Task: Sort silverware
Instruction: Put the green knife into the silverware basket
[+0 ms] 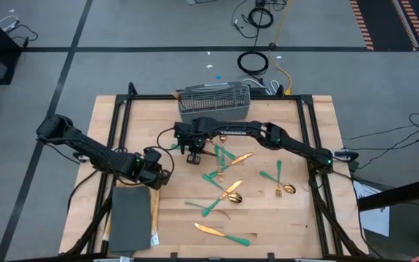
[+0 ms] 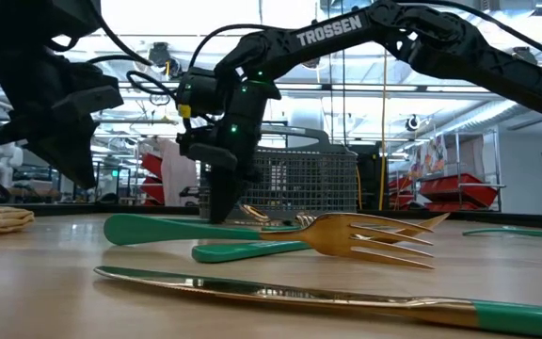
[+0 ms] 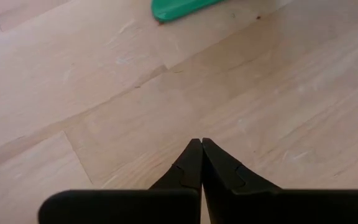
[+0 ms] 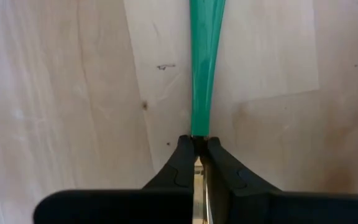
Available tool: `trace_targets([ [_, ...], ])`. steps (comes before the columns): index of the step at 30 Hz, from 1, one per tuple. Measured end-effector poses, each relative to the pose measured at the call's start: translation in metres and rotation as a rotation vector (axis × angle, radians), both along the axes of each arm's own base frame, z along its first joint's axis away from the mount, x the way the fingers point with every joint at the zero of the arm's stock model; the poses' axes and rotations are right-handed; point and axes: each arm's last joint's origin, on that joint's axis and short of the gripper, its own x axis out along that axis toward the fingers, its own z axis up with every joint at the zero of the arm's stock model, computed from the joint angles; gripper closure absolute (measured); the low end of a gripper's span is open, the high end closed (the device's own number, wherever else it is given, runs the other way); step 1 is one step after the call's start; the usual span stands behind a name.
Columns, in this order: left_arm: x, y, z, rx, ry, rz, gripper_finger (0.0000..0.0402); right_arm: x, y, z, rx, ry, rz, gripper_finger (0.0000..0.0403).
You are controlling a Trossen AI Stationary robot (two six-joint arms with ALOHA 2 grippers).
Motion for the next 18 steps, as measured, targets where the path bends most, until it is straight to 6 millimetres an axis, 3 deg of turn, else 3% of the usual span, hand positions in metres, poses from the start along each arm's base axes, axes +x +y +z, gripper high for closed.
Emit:
trace_targets([
  [18,0.000,0.000,0.000,0.007,-0.005,0.003,0.0395,0.001,-0.002,0.040,-0.013,-0.137,-0.021,0.0400],
])
